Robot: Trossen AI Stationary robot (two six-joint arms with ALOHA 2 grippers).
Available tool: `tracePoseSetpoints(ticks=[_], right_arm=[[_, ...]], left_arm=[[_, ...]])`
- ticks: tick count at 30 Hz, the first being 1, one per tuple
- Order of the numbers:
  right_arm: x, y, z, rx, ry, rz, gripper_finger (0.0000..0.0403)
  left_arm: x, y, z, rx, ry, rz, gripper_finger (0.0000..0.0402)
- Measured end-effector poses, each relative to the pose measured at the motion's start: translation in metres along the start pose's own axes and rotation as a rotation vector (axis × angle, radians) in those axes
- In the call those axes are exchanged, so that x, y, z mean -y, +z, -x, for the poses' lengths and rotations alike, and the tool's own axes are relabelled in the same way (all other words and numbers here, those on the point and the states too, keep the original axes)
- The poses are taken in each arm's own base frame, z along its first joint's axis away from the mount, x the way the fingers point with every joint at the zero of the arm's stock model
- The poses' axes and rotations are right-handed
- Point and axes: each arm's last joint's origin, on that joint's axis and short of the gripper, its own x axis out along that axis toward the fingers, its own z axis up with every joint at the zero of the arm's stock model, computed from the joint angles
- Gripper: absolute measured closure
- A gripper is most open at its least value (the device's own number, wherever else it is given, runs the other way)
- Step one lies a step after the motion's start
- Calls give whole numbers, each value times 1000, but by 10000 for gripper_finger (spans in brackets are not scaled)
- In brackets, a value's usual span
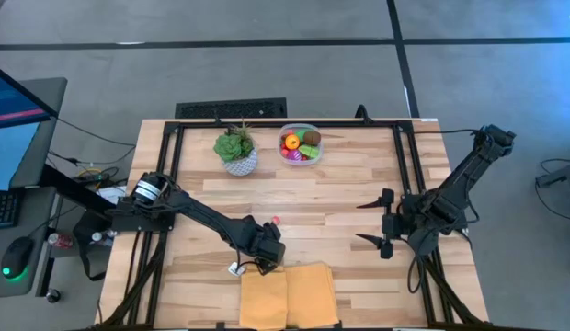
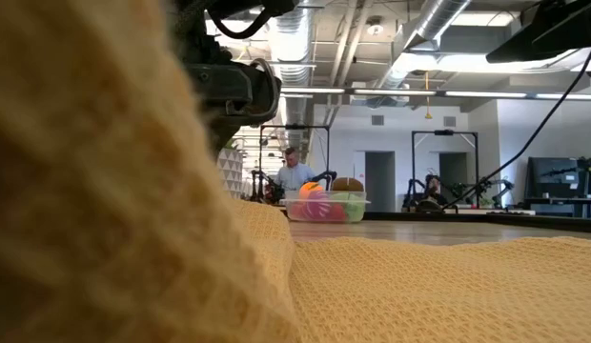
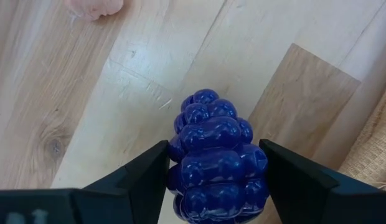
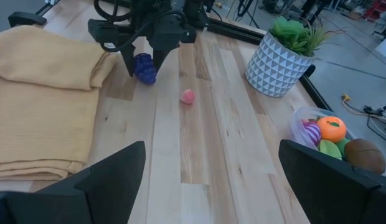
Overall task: Pick and placing Produce into tupperware
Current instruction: Put the grapes into the transparent bin
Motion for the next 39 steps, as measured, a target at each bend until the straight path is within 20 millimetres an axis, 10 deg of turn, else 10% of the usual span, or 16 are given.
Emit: tracePoseSetpoints(ticks=[25,39], right_arm=[[1,-5,0,-39,-11,-32,12],[2,-6,0,-43,-13,-48,12]], left_arm=[[9,33,65,191,182,-183,185],[-20,73,75,268,346,-372,186]])
